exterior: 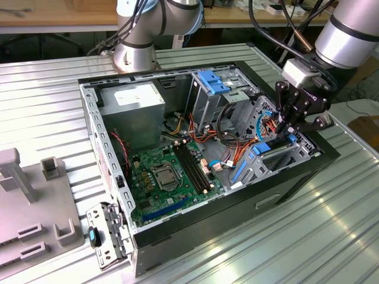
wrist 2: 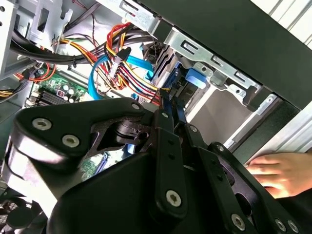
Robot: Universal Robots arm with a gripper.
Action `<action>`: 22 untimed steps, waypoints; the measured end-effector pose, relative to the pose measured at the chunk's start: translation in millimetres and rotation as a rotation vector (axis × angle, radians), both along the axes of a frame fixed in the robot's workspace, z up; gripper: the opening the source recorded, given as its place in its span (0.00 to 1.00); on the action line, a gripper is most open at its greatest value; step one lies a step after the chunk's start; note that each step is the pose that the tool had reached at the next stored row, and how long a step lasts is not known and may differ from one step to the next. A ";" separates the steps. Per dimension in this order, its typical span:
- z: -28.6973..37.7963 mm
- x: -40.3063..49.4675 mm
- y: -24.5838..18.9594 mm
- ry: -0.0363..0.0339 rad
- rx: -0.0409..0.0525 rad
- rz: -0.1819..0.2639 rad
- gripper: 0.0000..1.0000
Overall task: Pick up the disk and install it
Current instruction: 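Insert the first disk wire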
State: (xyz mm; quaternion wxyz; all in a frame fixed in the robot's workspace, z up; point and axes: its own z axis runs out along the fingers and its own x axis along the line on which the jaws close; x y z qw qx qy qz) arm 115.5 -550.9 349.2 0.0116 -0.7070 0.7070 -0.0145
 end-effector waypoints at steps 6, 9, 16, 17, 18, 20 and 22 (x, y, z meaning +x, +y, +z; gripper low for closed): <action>0.0 0.0 -4.5 0.0000 0.0000 0.000 0.16; 0.0 0.0 -4.5 0.0000 0.0000 0.000 0.16; -0.5 -0.1 -4.6 0.0000 0.0000 -0.010 0.16; -0.5 -0.1 -4.6 -0.0001 0.0001 -0.013 0.16; -0.6 -0.1 -4.5 0.0000 0.0001 -0.016 0.16; -0.8 -0.1 -4.5 -0.0001 0.0002 -0.020 0.16; -1.2 -0.1 -4.5 0.0000 0.0003 -0.025 0.16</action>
